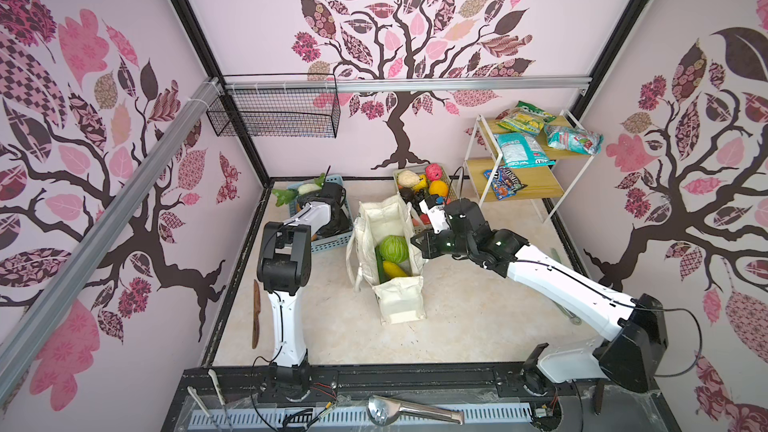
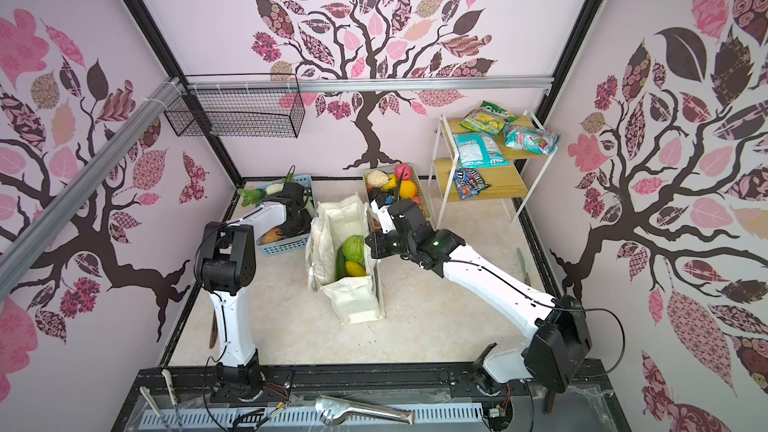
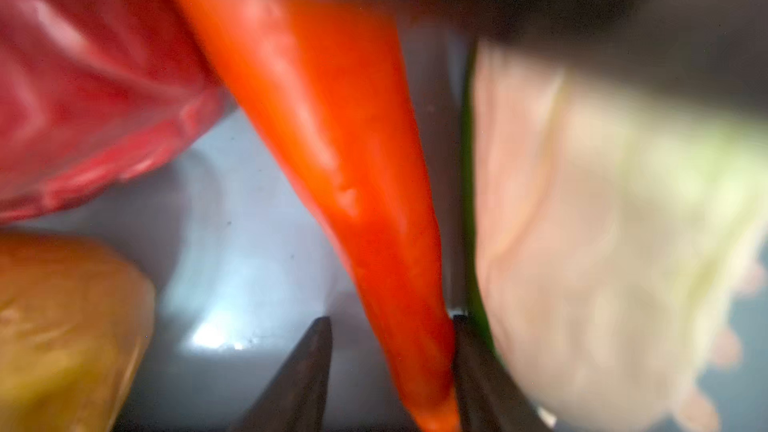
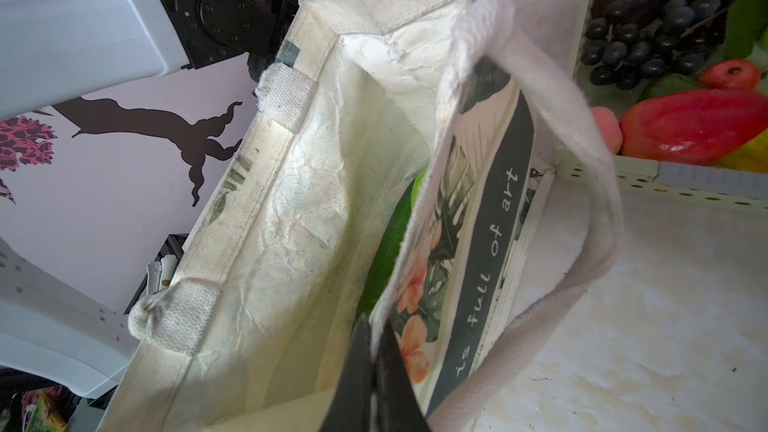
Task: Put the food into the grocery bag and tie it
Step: 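Lower left gripper around the red chili pepper and close on it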
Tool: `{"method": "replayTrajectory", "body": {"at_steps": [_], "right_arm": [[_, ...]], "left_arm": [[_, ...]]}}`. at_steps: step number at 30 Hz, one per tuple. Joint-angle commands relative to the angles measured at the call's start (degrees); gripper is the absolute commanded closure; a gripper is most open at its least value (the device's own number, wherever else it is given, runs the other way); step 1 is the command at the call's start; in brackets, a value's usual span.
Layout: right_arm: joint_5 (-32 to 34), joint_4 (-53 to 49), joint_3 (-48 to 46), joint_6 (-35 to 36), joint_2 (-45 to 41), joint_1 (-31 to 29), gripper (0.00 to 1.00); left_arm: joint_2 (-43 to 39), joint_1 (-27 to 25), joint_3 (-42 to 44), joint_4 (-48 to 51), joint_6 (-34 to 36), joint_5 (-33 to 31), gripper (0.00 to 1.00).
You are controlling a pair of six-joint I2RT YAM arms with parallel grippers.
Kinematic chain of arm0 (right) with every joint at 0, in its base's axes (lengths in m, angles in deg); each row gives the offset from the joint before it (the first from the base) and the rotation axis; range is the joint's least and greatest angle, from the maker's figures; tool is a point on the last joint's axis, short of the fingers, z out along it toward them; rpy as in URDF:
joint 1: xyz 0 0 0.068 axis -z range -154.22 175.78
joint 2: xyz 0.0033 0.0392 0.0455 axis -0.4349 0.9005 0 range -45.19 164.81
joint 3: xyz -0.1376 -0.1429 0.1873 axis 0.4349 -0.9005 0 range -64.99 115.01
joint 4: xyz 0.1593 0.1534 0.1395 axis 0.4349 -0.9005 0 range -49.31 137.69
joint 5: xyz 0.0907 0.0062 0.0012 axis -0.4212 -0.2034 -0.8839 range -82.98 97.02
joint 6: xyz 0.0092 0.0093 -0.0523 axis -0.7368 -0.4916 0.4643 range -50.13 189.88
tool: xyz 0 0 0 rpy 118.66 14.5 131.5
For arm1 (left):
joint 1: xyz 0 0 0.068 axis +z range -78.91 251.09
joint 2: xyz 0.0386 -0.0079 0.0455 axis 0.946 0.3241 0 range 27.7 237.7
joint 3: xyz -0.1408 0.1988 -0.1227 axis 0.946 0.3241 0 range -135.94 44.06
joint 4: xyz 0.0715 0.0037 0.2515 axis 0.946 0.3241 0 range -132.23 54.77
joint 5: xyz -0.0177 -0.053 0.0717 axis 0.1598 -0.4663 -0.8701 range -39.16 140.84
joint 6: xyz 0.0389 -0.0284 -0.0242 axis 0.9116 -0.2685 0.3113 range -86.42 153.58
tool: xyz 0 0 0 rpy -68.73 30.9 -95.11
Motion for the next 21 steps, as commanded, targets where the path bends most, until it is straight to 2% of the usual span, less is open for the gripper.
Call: {"method": "replayTrajectory", "body": {"at_steps": [1, 8, 11, 21], "right_arm": [[-0.09, 2.52, 1.26, -0.38, 0.79, 0.12, 1.00], [0.85, 1.96, 1.59, -0.17, 0.34, 0.08, 0.99], [0.87, 2.43, 0.69, -0.48, -0.02, 0.08, 0.99], [0.67, 2.06, 1.31, 0.59, 0.64, 0.10, 0.99]], "left_arm": [[-1.54, 1.14, 3.30, 0.74, -0.01, -1.07, 0.60], [-0.40, 1.75, -0.20, 1.10, 0.37, 1.17, 0.66], [-0.32, 1.73, -2.29, 1.48, 1.53, 1.18, 0.72], [-3.79, 1.67, -0.48, 0.81, 1.09, 2.92, 0.73]]}}
